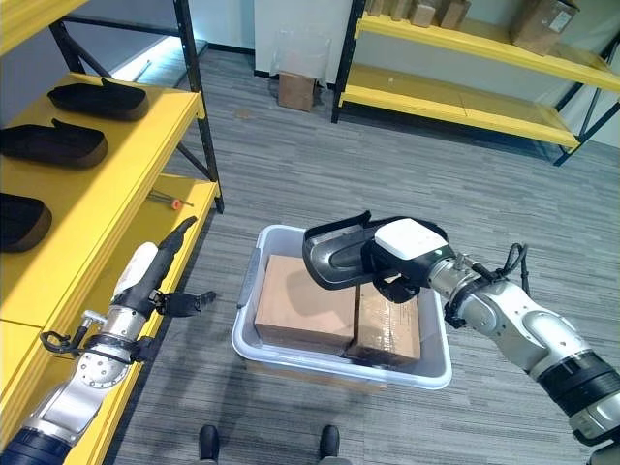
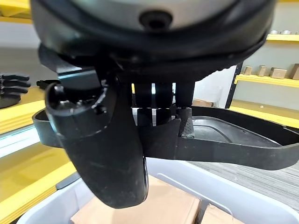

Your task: Move parts from the plastic box to the shelf.

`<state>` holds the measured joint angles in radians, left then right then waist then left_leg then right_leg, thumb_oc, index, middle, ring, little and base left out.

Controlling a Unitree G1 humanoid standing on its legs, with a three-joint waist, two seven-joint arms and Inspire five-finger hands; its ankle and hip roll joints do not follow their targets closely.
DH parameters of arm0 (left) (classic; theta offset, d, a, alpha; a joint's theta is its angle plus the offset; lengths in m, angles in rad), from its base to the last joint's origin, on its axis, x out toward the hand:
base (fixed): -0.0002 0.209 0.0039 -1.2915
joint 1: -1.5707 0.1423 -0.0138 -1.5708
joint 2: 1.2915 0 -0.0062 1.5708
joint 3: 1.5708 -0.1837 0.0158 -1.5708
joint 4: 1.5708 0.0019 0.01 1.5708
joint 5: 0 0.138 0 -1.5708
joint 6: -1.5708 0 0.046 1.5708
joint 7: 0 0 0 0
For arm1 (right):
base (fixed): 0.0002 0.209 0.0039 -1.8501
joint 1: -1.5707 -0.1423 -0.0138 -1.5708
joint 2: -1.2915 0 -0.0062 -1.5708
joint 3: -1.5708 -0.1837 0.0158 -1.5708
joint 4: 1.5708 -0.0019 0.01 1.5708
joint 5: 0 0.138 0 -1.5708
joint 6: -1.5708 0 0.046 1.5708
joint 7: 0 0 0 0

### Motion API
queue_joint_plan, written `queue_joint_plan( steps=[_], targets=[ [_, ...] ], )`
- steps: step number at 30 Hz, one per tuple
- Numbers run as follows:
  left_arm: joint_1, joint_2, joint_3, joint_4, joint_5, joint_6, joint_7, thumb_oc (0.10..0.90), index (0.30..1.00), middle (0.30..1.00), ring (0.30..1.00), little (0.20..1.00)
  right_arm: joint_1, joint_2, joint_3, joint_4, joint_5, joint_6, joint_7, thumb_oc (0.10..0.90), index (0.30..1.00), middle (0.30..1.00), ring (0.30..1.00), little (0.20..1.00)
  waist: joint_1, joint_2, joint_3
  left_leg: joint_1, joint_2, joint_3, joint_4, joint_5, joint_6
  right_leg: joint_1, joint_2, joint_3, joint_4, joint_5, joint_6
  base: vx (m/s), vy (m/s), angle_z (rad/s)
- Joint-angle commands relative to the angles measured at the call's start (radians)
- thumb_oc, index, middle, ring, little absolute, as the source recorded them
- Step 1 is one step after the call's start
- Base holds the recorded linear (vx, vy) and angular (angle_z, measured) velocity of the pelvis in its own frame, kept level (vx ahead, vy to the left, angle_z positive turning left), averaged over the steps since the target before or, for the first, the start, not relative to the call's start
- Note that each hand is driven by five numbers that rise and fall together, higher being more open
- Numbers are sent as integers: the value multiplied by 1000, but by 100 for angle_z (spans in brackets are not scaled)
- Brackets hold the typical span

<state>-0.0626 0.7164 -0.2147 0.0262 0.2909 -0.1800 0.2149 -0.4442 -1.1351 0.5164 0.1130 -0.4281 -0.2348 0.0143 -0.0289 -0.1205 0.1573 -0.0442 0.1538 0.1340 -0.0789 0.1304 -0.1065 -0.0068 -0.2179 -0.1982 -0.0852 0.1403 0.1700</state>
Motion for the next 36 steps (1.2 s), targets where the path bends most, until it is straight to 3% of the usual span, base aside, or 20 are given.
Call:
queue_joint_plan(
  steps=[1,8,16,27,36],
  targets=[
    [-95,42,-41,-72,111,-106,98,900,1000,1000,1000,1000,-192,-50,20,-40,71,-8,-70,400,300,300,300,300,11,-3,-107,45,53,-16,-8,-46,-15,24,-29,-14,53,13,50,24,4,-4],
    [-189,111,-146,-89,360,-112,174,900,1000,1000,1000,1000,-218,-43,42,-73,86,-28,-85,400,300,300,300,300,-7,-3,-121,54,54,-8,-8,-54,-16,27,-27,-4,46,13,54,10,3,-4],
    [-309,95,-255,-70,528,-90,226,900,1000,1000,1000,1000,-237,-23,56,-105,84,-31,-98,400,300,300,300,300,-23,-11,-130,60,57,1,-8,-62,-16,27,-23,7,44,10,53,4,2,-3],
    [-405,-8,-278,-43,619,-28,292,900,1000,1000,1000,1000,-224,2,16,-156,86,-23,-118,400,300,300,300,300,-36,-34,-135,62,63,12,-8,-67,-13,22,-13,25,34,5,47,4,-3,-3],
    [-423,-50,-313,-8,627,-17,299,900,1000,1000,1000,1000,-213,13,-3,-175,103,-23,-127,400,300,300,300,300,-40,-49,-132,63,68,19,-8,-62,-12,17,-8,33,31,12,44,0,-5,-4]
  ],
)
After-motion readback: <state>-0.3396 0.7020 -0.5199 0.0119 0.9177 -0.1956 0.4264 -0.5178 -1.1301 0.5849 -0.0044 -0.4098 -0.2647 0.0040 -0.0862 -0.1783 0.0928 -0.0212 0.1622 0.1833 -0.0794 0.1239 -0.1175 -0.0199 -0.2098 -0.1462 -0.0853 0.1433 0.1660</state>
